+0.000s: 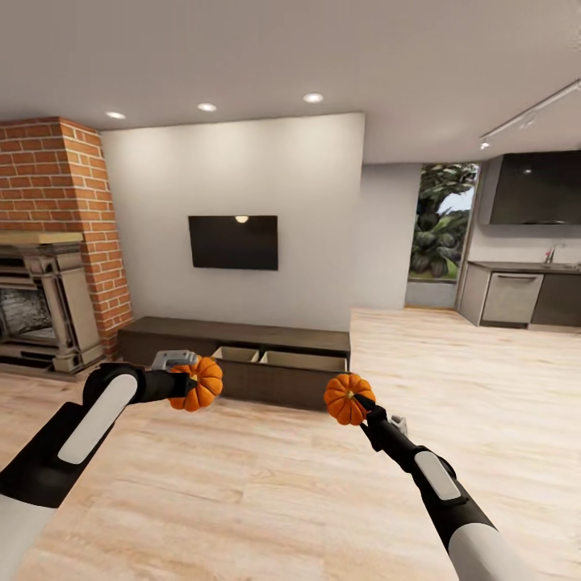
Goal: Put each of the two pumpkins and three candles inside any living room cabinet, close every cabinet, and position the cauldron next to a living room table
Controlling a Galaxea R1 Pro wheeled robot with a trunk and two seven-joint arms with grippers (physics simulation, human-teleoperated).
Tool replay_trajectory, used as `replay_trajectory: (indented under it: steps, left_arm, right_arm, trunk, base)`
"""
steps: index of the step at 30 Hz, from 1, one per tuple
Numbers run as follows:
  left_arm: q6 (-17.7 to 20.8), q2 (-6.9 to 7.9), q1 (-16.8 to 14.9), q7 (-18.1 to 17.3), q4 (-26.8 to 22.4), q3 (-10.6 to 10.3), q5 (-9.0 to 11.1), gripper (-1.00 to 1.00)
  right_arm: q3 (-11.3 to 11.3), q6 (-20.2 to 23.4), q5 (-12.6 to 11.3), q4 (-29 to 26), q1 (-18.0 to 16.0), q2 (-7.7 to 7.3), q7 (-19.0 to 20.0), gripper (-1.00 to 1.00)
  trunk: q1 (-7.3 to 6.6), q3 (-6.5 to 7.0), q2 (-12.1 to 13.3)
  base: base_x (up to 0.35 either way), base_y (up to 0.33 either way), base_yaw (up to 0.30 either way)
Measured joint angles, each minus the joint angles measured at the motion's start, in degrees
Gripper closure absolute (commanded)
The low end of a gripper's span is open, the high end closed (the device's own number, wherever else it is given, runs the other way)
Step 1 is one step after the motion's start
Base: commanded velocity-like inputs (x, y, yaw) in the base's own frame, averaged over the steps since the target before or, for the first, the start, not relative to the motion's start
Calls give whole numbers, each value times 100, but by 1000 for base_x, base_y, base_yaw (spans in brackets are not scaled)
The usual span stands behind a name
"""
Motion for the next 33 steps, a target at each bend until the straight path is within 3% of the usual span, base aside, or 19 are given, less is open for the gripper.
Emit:
replay_trajectory:
  steps: [12, 33]
  left_arm:
    - [-4, -5, -4, -30, 73, 7, 64, 100]
    - [2, -31, -3, -35, 107, -20, 75, 100]
  right_arm:
    - [-3, 0, 4, 1, 0, 0, 3, 100]
    - [4, -1, 16, -1, -1, -8, 8, 100]
  trunk:
    - [0, 0, 0]
    - [0, 0, 0]
  base:
    - [336, 135, -251]
    - [336, 135, -12]
